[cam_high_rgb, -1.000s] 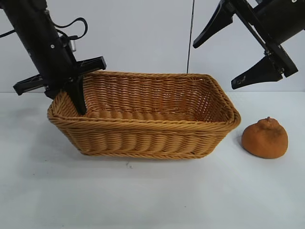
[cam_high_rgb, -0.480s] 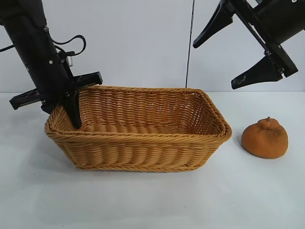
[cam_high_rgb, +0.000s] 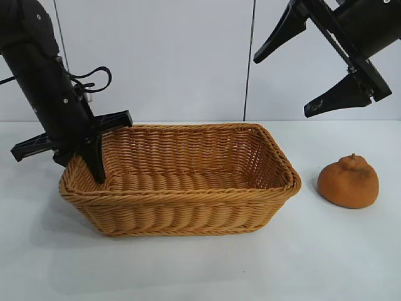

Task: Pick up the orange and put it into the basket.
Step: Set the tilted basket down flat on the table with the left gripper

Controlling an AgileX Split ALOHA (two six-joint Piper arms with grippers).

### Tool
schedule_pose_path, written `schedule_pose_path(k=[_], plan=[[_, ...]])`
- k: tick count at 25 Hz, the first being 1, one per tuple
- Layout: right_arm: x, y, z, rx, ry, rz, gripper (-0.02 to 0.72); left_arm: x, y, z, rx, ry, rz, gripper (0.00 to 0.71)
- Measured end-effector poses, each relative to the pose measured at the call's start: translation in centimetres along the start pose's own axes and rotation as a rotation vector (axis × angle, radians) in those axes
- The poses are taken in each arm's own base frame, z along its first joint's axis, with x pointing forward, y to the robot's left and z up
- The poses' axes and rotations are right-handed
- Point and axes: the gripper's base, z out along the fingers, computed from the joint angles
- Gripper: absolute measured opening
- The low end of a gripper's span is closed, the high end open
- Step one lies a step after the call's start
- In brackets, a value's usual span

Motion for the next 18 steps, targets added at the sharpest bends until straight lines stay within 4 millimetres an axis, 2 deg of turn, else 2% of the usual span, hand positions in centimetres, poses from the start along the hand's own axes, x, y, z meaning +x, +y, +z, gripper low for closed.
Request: schedule_pose_path(k=[4,6,9,14,15,18], plan=[[0.0,0.0,0.0,0.000,0.000,0.000,0.694,0.0,-0.1,0.0,0.004,0.000,-0.003,0.432],[0.0,0.0,0.0,0.000,0.000,0.000,0.694,0.1,-0.1,-0.1,0.003,0.004,-0.001,0.511],[0.0,0.0,0.0,0.000,-0.001,0.000,0.694,0.1,-0.4,-1.1,0.002,0.004,0.014,0.552],[0.0,0.0,0.0,0.001,-0.003,0.000,0.694,-0.4,-1.5,-4.9,-0.008,-0.028,0.088,0.565],[0.0,0.0,0.0,0.001,-0.003,0.000,0.694,-0.4,-1.5,-4.9,-0.008,-0.028,0.088,0.565],[0.0,0.0,0.0,0.001,-0.003,0.000,0.694,-1.0,-2.5,-7.9,-0.016,-0.056,0.156,0.566]])
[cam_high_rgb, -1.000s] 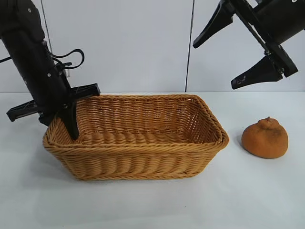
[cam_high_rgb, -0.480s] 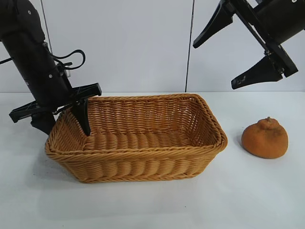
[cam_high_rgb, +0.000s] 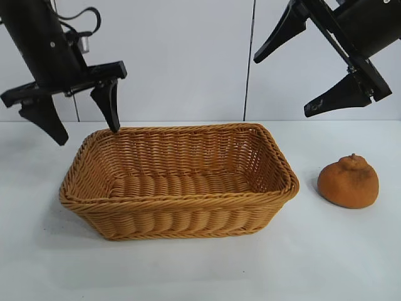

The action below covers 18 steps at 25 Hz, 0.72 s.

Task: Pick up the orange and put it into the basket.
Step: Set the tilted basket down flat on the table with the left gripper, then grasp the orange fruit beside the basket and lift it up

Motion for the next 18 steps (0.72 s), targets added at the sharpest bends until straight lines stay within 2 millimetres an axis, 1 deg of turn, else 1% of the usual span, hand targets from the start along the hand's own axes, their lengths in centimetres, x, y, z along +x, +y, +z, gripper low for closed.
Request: schedule_pose_path(k=[3,4,5,6,8,9,14,16,18], plan=[[0.0,0.0,0.0,0.000,-0.001,0.000,0.694,-0.9,-0.5,-2.6,-0.020,-0.047,0.048,0.567],[0.0,0.0,0.0,0.000,-0.001,0.000,0.694,-1.6,-0.6,-4.2,-0.035,-0.086,0.068,0.567],[0.0,0.0,0.0,0.000,-0.001,0.000,0.694,-1.9,-0.4,-4.9,-0.043,-0.099,0.077,0.567],[0.0,0.0,0.0,0.000,-0.001,0.000,0.694,-1.9,-0.4,-4.9,-0.043,-0.099,0.077,0.567],[0.0,0.0,0.0,0.000,-0.001,0.000,0.694,-2.4,0.2,-5.9,-0.061,-0.120,0.089,0.567],[0.0,0.0,0.0,0.000,-0.001,0.000,0.694,-2.8,1.6,-6.6,-0.072,-0.131,0.080,0.567],[0.0,0.0,0.0,0.000,-0.001,0.000,0.694,-3.5,6.0,-7.8,-0.104,-0.147,0.021,0.567],[0.0,0.0,0.0,0.000,-0.001,0.000,0.694,-3.6,7.3,-8.5,-0.120,-0.161,-0.001,0.567],[0.0,0.0,0.0,0.000,-0.001,0.000,0.694,-3.5,7.7,-9.4,-0.129,-0.179,-0.006,0.567]])
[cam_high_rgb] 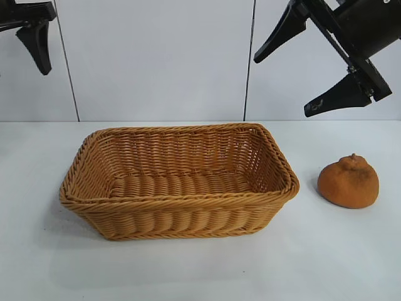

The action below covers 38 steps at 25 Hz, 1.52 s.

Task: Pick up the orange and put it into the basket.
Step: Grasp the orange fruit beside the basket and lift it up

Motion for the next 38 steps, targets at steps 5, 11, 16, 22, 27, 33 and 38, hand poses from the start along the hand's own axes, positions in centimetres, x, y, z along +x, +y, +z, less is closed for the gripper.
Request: schedule_pose_path(k=[5,11,16,22,27,33,38], plan=[[0.0,0.0,0.0,0.000,0.001,0.000,0.694,0.9,-0.1,-2.7,-0.016,-0.043,0.014,0.559],[0.0,0.0,0.0,-0.001,0.002,0.000,0.694,5.5,0.2,-4.8,-0.062,0.002,0.032,0.558],[0.0,0.0,0.0,-0.001,0.003,0.000,0.694,11.1,0.6,-7.0,-0.073,0.034,0.039,0.558],[0.0,0.0,0.0,-0.001,0.003,0.000,0.694,19.2,1.3,-8.6,-0.092,0.055,0.068,0.558],[0.0,0.0,0.0,-0.001,0.003,0.000,0.694,25.9,1.9,-8.9,-0.091,0.036,0.078,0.558],[0.0,0.0,0.0,-0.001,0.003,0.000,0.694,32.3,2.7,-8.3,-0.082,-0.156,0.089,0.557],[0.0,0.0,0.0,-0.001,0.003,0.000,0.694,35.6,2.9,-9.2,-0.072,-0.332,0.103,0.557]])
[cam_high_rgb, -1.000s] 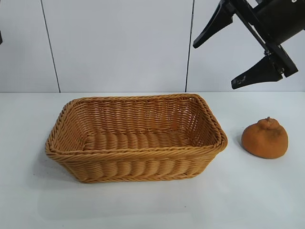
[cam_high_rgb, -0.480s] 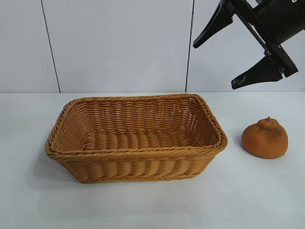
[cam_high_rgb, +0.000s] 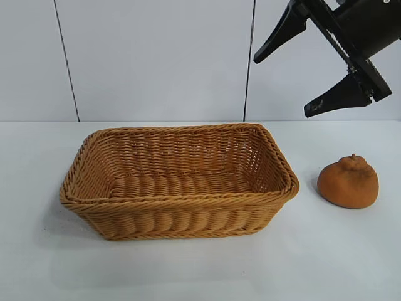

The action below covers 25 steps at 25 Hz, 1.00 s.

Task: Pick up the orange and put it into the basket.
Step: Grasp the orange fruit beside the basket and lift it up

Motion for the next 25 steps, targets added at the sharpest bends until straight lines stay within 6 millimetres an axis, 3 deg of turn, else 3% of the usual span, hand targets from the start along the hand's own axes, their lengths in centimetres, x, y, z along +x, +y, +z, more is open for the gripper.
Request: schedule_pose_path(k=[12,20,25], plan=[[0.5,-0.2,0.0,0.025,0.059,-0.029,0.694,4.4,-0.1,-4.8,0.013,-0.422,0.015,0.557],[0.4,-1.1,-0.6,0.162,0.093,-0.085,0.694,4.9,-0.1,-5.1,0.014,-0.456,0.017,0.557],[-1.3,-1.0,-2.4,0.329,0.055,-0.133,0.694,4.9,-0.1,-5.1,0.014,-0.456,0.017,0.557]])
